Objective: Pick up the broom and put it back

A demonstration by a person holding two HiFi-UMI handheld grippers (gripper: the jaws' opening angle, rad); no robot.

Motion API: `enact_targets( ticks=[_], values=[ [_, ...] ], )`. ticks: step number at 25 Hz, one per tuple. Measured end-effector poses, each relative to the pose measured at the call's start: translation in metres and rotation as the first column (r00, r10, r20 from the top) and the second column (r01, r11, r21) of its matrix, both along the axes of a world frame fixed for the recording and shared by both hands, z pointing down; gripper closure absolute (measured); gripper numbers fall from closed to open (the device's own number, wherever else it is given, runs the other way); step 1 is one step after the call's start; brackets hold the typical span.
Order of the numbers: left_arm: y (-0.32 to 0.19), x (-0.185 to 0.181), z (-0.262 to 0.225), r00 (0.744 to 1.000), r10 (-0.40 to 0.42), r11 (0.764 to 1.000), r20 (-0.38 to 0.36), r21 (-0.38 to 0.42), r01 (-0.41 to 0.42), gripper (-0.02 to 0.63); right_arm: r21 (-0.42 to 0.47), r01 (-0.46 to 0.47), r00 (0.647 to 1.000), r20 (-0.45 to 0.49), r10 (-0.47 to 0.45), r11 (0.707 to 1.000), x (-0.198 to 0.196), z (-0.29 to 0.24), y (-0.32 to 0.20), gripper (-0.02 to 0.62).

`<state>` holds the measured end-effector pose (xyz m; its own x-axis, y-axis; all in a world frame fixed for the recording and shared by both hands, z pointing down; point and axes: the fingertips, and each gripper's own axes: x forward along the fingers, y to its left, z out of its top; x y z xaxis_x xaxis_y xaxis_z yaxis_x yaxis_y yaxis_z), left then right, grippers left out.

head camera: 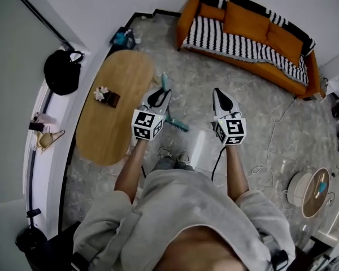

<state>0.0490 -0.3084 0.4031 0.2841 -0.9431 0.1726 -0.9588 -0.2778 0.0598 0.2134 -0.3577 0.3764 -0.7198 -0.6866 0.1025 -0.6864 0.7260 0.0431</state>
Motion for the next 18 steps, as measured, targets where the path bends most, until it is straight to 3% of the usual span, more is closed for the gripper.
enact_targets(
  ticks=[10,14,18],
  values=[
    [0.007,-0.07,0.016,0.991,-0.13,0.991,-0.034,-0.002,0.13,0.526,0.011,0.216,0.975,-0.061,-0.215,0.976,-0.127,0.0,-0.02,0.594],
    [0.019,-0.099,0.027,0.972,-0.232,0.973,-0.045,-0.022,0.231,0.526,0.0,0.334,0.94,-0.068,-0.333,0.943,-0.178,0.007,-0.019,0.594],
    [0.027,-0.125,0.043,0.936,-0.351,0.936,-0.043,-0.056,0.348,0.526,-0.035,0.451,0.89,-0.064,-0.452,0.892,-0.224,0.025,-0.025,0.594]
  ],
)
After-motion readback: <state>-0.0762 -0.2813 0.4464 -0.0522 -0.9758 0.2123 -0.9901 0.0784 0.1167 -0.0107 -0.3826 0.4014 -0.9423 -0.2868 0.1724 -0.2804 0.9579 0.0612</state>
